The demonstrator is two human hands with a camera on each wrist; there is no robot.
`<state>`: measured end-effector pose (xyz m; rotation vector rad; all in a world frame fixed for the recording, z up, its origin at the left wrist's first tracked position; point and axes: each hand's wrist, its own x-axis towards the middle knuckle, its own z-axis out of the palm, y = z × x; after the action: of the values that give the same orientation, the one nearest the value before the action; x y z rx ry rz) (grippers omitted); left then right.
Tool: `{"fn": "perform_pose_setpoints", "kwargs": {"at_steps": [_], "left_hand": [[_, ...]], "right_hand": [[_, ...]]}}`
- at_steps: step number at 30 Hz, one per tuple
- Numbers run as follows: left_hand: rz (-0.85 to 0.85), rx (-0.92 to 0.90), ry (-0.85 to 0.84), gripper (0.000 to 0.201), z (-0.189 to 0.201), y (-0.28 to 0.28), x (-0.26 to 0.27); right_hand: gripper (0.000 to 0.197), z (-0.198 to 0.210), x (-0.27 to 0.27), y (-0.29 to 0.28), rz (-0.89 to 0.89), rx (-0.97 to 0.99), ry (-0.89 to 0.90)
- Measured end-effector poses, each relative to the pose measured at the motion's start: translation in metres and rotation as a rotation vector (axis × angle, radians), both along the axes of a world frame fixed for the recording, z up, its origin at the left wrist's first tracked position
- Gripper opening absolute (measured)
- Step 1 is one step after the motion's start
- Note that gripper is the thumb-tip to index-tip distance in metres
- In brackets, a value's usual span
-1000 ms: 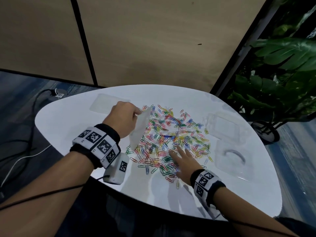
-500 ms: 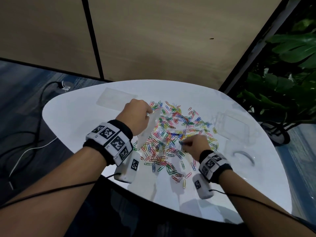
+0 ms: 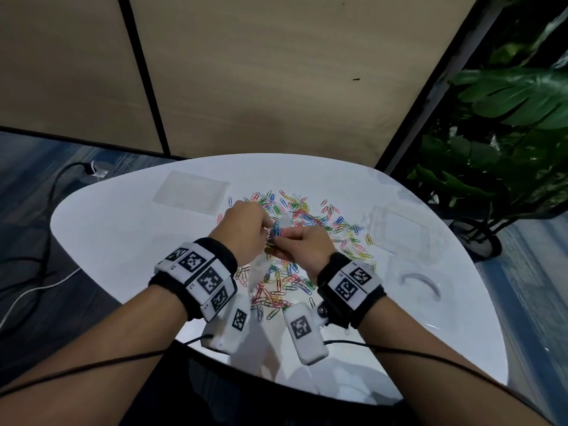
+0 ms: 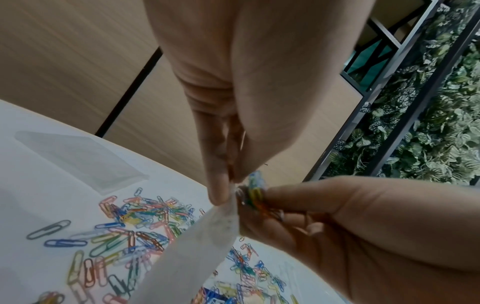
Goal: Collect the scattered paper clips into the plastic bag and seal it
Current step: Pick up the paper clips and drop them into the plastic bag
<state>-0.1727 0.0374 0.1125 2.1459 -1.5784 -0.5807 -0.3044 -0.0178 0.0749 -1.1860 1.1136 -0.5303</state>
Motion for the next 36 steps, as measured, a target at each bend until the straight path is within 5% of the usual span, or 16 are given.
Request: {"fn": "perform_pose_setpoints", "kwargs": {"at_steps": [5, 13, 20, 23, 25, 27, 30, 32, 36], "left_hand": [[-0.043, 0.014, 0.023, 0.025, -0.004, -0.002, -0.006], [-0.083, 0.005, 0.028, 0.029, -0.001, -0.002, -0.005], [-0.027, -0.031, 0.037, 0.028, 0.001, 0.001, -0.001], [-0.029, -0.025, 0.022, 0.028, 0.000, 0.001, 0.001], [-0.015, -0.028, 0.014, 0.029, -0.001, 0.001, 0.006], [0.018, -0.043, 0.015, 0.030, 0.002, 0.002, 0.011], [0.064, -0.088, 0.013, 0.031, 0.007, 0.005, 0.021], [0.079, -0.097, -0.008, 0.031, 0.009, 0.008, 0.029], [0.111, -0.083, -0.038, 0.030, 0.008, 0.012, 0.041]], "right_hand": [[0.023, -0.007, 0.008, -0.001, 0.019, -0.041, 0.105], [0.016, -0.002, 0.007, -0.001, 0.205, -0.529, 0.535], [0.038, 0.010, 0.002, 0.000, 0.457, -0.672, 0.634], [0.041, 0.015, -0.007, 0.000, 0.460, -0.710, 0.487], [0.036, 0.018, -0.017, -0.002, 0.284, -0.629, 0.250], [0.032, 0.014, -0.029, -0.011, 0.159, -0.598, 0.193], [0.024, -0.010, -0.049, -0.024, 0.366, -0.647, 0.642], [0.044, -0.033, -0.055, -0.019, 0.609, -0.615, 0.962], [0.080, -0.073, -0.050, 0.005, 0.792, -0.566, 1.048]]}}
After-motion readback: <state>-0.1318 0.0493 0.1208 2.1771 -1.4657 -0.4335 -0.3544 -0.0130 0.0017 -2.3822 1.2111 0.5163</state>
